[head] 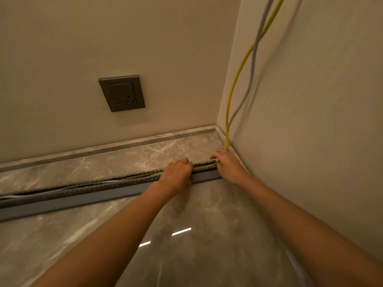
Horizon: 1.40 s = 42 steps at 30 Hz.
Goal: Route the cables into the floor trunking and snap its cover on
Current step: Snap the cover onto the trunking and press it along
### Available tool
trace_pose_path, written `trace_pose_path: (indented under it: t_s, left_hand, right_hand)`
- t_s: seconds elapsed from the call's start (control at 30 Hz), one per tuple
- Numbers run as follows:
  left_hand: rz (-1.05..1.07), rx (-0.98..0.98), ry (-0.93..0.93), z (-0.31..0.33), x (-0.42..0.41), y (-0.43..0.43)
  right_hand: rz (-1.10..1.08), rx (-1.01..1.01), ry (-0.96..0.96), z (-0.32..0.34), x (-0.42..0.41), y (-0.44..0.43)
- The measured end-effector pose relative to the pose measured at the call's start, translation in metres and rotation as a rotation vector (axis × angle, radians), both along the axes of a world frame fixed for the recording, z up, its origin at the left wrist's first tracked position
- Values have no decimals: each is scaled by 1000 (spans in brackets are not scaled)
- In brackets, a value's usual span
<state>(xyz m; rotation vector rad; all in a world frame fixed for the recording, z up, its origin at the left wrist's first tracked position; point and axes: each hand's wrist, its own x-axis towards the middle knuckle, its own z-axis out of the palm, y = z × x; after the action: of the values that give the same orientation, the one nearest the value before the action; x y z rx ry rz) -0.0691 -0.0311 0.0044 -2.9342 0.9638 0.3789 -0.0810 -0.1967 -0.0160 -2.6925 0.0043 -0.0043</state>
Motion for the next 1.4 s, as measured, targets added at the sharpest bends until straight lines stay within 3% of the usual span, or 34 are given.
trace_pose_path:
  t_s: [0.33,0.6,0.83,1.1,1.4]
  left_hand:
    - [25,-5,-98,-12,-2,-14]
    - [-40,25,-130,-17,-9,-13]
    - [-2,43,-38,-6,3,-20]
    - [-50,24,-100,-16,-3,-17]
    - [-39,-80,-102,-11,3,-16]
  right_hand:
    - [-25,-108,102,4,0,-37]
    - [0,-58,177,4,-3,-35]
    - [56,-72,188,7,-10,-28]
    - [68,-181,153,4,-10,-21]
    - [63,-100,103,15,-8,-22]
